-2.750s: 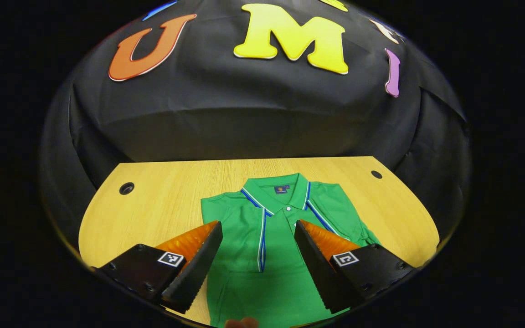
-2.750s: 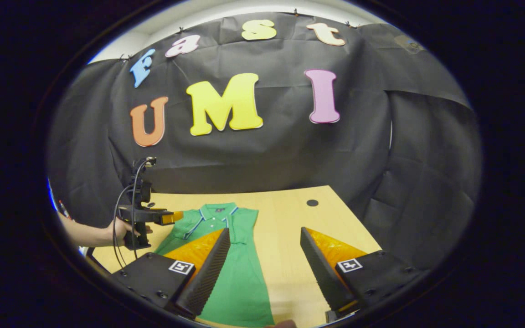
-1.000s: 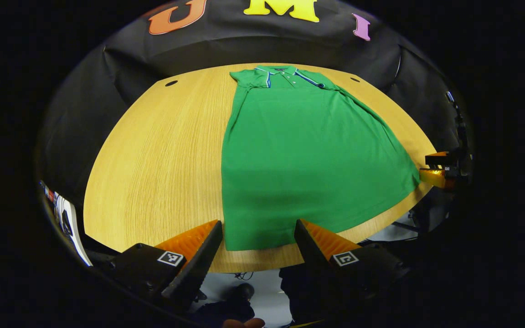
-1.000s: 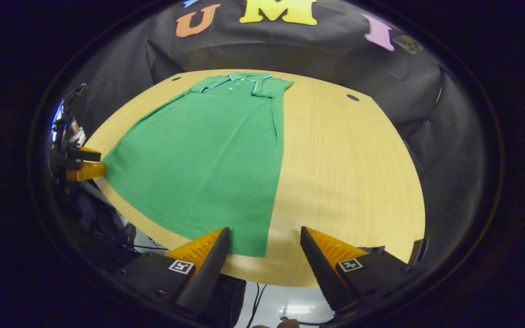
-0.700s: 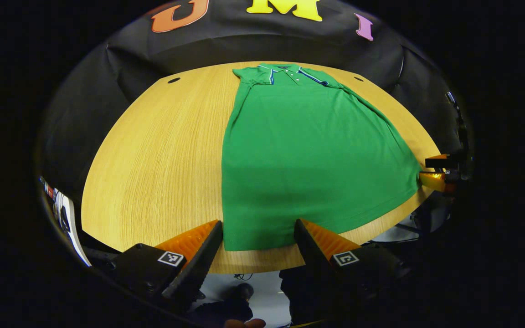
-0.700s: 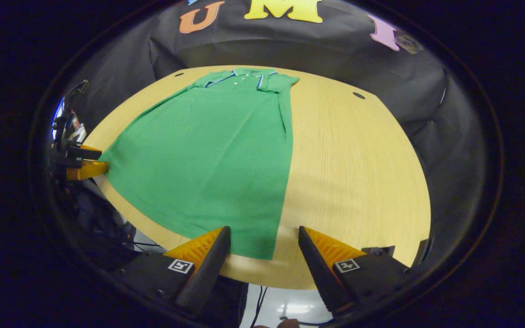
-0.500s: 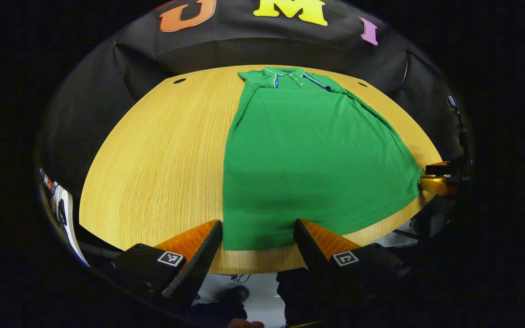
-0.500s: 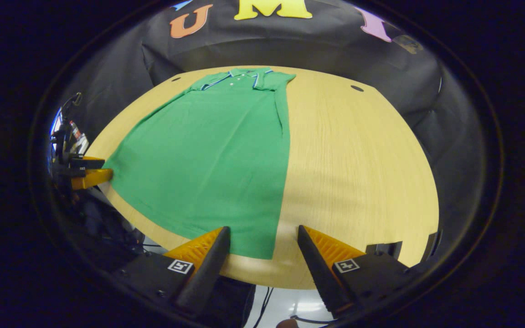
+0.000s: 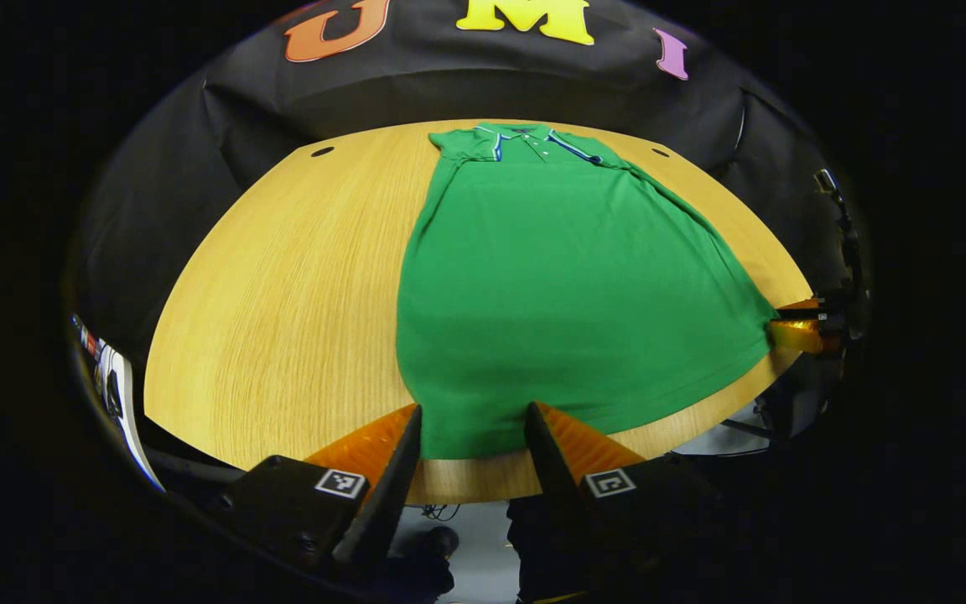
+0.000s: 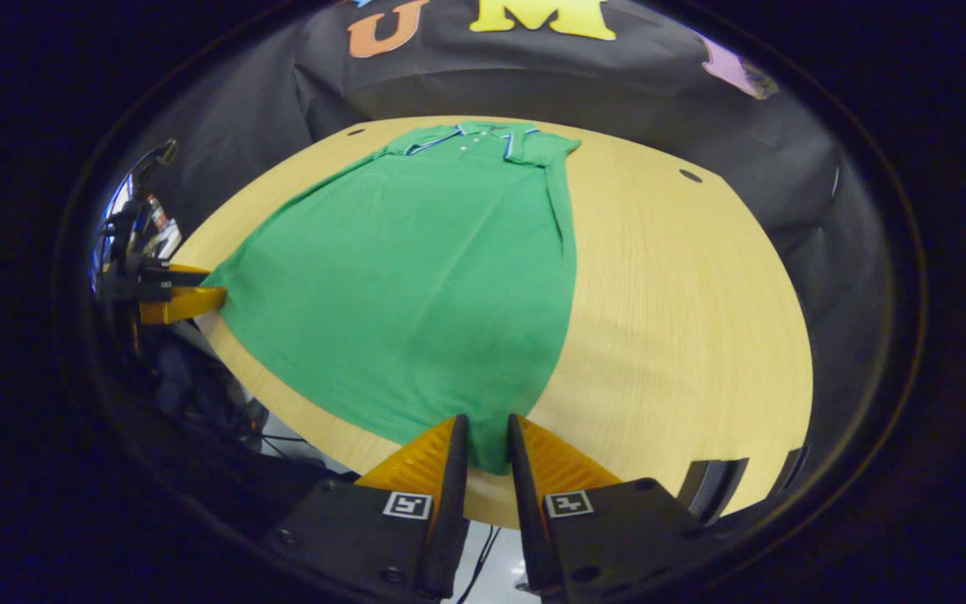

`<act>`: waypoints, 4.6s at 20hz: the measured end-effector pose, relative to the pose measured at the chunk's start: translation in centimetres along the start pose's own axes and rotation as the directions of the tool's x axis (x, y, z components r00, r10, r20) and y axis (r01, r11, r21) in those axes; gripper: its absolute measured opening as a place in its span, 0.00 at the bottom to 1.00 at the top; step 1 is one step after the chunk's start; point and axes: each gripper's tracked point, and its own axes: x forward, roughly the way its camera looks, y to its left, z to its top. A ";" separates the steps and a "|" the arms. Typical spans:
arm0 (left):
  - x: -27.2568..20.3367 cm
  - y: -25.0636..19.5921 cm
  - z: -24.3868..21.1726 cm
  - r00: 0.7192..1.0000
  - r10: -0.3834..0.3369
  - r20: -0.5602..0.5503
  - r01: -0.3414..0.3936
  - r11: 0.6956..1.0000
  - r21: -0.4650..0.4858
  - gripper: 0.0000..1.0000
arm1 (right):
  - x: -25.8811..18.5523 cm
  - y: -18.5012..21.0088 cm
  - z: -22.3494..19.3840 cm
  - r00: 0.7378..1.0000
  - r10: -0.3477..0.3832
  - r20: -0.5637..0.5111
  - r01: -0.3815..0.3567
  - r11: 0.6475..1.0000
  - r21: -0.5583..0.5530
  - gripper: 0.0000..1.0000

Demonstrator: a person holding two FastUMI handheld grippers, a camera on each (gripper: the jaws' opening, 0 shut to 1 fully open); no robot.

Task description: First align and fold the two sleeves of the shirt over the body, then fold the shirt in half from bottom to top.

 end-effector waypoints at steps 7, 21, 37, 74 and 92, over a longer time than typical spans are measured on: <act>-0.1 -0.7 0.7 0.995 -0.097 -0.004 0.097 0.994 -0.058 0.04 | -0.2 0.7 0.8 0.997 0.079 -0.021 -0.076 0.990 0.121 0.03; -3.1 0.1 10.8 0.974 -0.130 0.184 0.124 0.991 0.045 0.04 | -4.1 -2.4 11.5 0.972 0.139 0.189 -0.189 0.942 0.277 0.06; -2.2 4.2 28.1 0.922 -0.074 0.380 0.103 0.993 -0.057 0.04 | -3.6 -6.9 29.4 0.924 0.139 0.356 -0.253 0.920 0.300 0.03; 24.8 9.8 47.3 0.915 -0.026 0.402 0.101 0.981 -0.168 0.03 | 21.4 -16.7 50.0 0.920 0.000 0.392 -0.151 0.923 0.355 0.03; 24.8 9.1 47.7 0.920 0.018 0.391 0.033 0.992 -0.122 0.73 | 20.3 -18.7 51.5 0.891 -0.185 0.414 -0.002 0.911 0.412 0.67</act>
